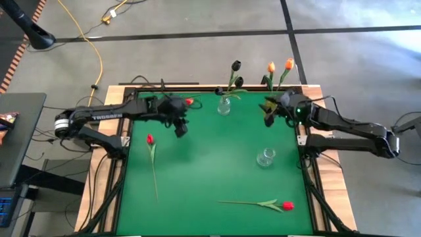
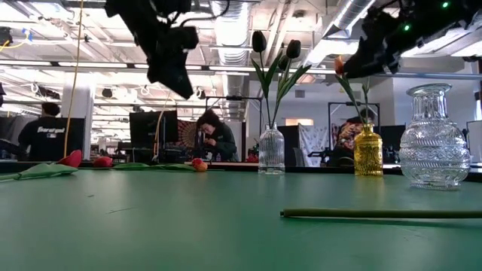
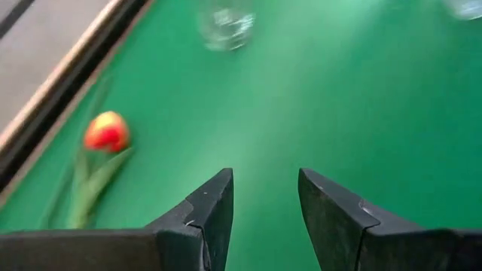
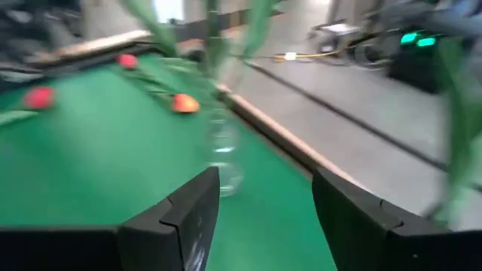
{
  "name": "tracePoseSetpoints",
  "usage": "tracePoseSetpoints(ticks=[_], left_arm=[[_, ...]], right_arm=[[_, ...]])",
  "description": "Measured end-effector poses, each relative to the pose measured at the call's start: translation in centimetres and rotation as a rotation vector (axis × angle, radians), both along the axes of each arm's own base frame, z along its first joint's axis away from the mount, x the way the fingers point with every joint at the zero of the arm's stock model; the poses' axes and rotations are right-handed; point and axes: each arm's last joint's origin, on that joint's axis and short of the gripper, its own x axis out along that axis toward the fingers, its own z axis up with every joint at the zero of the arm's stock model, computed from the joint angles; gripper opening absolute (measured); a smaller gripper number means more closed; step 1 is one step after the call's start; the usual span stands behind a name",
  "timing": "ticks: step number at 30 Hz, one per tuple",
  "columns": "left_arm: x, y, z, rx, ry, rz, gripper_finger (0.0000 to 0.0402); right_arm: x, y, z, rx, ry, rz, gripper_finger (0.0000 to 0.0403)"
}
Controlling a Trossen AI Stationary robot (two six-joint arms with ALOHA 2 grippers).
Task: Sort flowers into vase by color
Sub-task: Put the bottom orange flower into the yellow vase, then put the orange flower into the yellow vase
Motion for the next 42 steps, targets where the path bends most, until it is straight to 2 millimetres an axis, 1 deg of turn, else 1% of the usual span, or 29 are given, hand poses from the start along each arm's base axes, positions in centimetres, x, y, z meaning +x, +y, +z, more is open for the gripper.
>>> tracePoseSetpoints(ticks=[4, 8, 12, 15, 19, 22, 26, 31, 34, 42], left_arm=[[-1.7, 3.6, -0.1, 0.043, 0.047, 0.063, 0.0139], [-4.0, 7.1, -0.2, 0.057, 0.073, 0.132, 0.0139], [-6.0, 9.7, -0.4, 0.024, 0.06, 0.175, 0.0139], [-7.0, 11.7, -1.6, -0.04, 0.074, 0.205, 0.0139], [-7.0, 13.7, -4.6, -0.134, 0.136, 0.203, 0.0139], [-6.7, 14.4, -6.6, -0.168, 0.222, 0.195, 0.0139], [-6.5, 14.7, -9.2, -0.209, 0.359, 0.167, 0.0139], [-6.1, 15.0, -11.5, -0.206, 0.477, 0.16, 0.0139], [-5.9, 15.2, -12.0, -0.195, 0.495, 0.162, 0.0139], [-5.1, 15.2, -12.0, -0.11, 0.507, 0.134, 0.0139]], right_arm=[[0.6, 1.7, 0.0, 0.074, -0.05, 0.084, 0.024], [1.3, 3.5, -0.2, 0.147, -0.069, 0.174, 0.024], [2.2, 5.4, -0.8, 0.211, -0.052, 0.259, 0.024], [3.1, 6.6, -1.5, 0.241, -0.012, 0.305, 0.024], [4.1, 7.7, -2.7, 0.277, 0.044, 0.332, 0.024], [5.0, 8.2, -3.2, 0.304, 0.05, 0.337, 0.024], [6.0, 8.9, -4.0, 0.317, 0.064, 0.355, 0.024], [6.8, 9.7, -4.9, 0.327, 0.089, 0.371, 0.024], [7.3, 10.0, -5.5, 0.348, 0.1, 0.363, 0.024], [8.1, 10.4, -6.4, 0.353, 0.125, 0.368, 0.024]])
